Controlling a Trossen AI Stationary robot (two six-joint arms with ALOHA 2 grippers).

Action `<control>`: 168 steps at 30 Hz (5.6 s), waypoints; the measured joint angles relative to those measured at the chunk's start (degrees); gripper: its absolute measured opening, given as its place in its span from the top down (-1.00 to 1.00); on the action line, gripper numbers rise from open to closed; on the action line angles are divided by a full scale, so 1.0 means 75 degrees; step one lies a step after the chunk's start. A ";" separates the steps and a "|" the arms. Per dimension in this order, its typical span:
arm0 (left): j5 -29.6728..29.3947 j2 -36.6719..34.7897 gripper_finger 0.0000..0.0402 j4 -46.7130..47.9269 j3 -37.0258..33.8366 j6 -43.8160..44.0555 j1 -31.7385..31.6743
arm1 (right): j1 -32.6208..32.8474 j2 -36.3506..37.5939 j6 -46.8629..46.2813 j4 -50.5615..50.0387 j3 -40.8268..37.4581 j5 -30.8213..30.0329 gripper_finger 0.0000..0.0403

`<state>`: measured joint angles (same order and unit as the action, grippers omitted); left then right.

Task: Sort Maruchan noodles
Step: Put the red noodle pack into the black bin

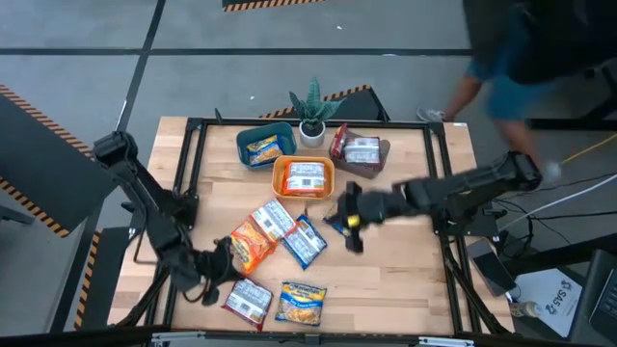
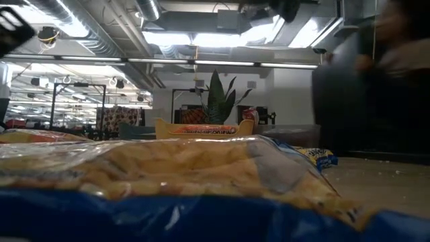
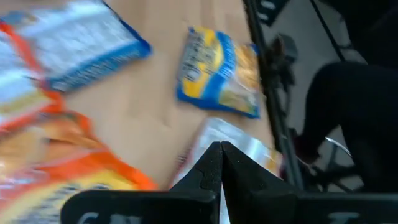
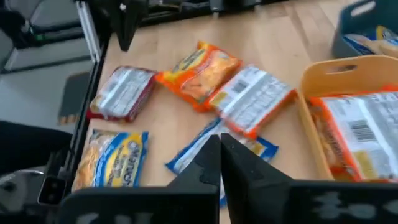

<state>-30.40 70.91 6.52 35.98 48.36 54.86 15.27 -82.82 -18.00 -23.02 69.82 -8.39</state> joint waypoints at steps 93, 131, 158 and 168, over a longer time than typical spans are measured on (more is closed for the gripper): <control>-0.1665 0.3254 1.00 -0.0959 0.0065 0.1213 -0.1235 | 0.2250 -0.4211 0.0710 0.5475 0.0003 -0.2079 0.17; -0.1625 0.4247 1.00 -0.1576 -0.0131 0.1874 -0.1258 | 0.1494 -0.4700 0.8476 0.3075 0.0003 -0.2202 -0.41; -0.1735 0.4262 1.00 -0.1650 -0.0156 0.1861 -0.1275 | 0.0991 -0.5210 0.9705 0.4467 0.0393 -0.1432 -0.40; -0.1773 0.4274 1.00 -0.1789 -0.0172 0.1865 -0.1284 | 0.1020 -0.5663 1.0203 0.5064 0.0446 -0.1190 0.00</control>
<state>-43.70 102.96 -6.90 34.69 62.35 45.23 22.92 -125.29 58.52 14.96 73.17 -17.31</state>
